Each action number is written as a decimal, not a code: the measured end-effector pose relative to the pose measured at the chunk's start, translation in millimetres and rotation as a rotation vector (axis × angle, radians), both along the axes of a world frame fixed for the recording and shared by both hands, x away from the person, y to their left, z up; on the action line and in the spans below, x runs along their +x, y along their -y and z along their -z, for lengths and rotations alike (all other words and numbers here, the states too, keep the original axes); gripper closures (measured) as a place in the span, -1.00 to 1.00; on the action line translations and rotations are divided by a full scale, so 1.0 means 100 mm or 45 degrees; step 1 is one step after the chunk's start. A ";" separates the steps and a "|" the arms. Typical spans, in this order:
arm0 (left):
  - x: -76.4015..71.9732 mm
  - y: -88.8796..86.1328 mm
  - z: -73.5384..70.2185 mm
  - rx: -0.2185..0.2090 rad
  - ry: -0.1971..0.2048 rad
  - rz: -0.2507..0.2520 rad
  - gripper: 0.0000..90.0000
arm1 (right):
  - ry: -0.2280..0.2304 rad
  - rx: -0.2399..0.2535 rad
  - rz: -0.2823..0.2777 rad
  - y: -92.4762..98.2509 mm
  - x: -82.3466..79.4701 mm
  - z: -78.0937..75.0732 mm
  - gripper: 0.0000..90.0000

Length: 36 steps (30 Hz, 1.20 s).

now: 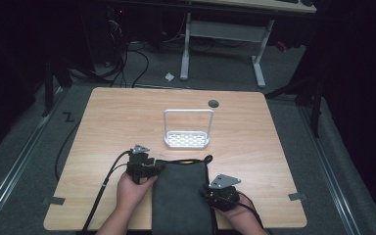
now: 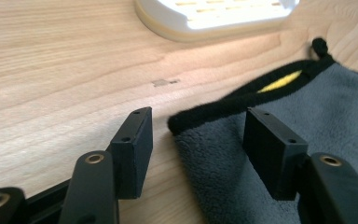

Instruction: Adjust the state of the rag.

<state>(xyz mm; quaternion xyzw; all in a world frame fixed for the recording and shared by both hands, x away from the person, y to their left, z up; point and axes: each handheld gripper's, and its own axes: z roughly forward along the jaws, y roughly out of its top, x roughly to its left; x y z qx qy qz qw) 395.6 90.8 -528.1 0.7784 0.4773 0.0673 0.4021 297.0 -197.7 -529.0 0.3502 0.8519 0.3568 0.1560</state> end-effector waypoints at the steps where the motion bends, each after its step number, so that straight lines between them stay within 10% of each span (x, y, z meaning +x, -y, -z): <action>1: -0.01 0.02 0.00 0.017 0.015 0.005 0.08 | 0.000 0.001 -0.001 0.00 0.00 0.00 0.59; 5: -0.01 0.04 0.01 0.066 0.048 -0.009 0.64 | 0.001 -0.001 0.000 0.00 0.00 0.00 0.59; 17: -0.02 -0.09 0.12 -0.095 0.065 -0.034 0.75 | 0.012 0.043 0.019 0.02 0.01 -0.05 0.43; 20: -0.02 -0.10 0.13 -0.111 0.061 -0.030 0.75 | 0.053 0.130 0.088 0.07 0.13 -0.17 0.32; 26: -0.02 -0.11 0.13 -0.116 0.058 -0.025 0.75 | 0.077 0.084 0.188 -0.02 0.44 -0.17 0.09; 31: -0.03 -0.10 0.13 -0.110 0.063 -0.021 0.74 | 0.004 0.049 0.262 -0.10 0.88 -0.10 -0.05; 36: -0.04 -0.10 0.13 -0.107 0.066 -0.027 0.74 | -0.065 0.061 0.295 -0.09 0.99 0.01 -0.14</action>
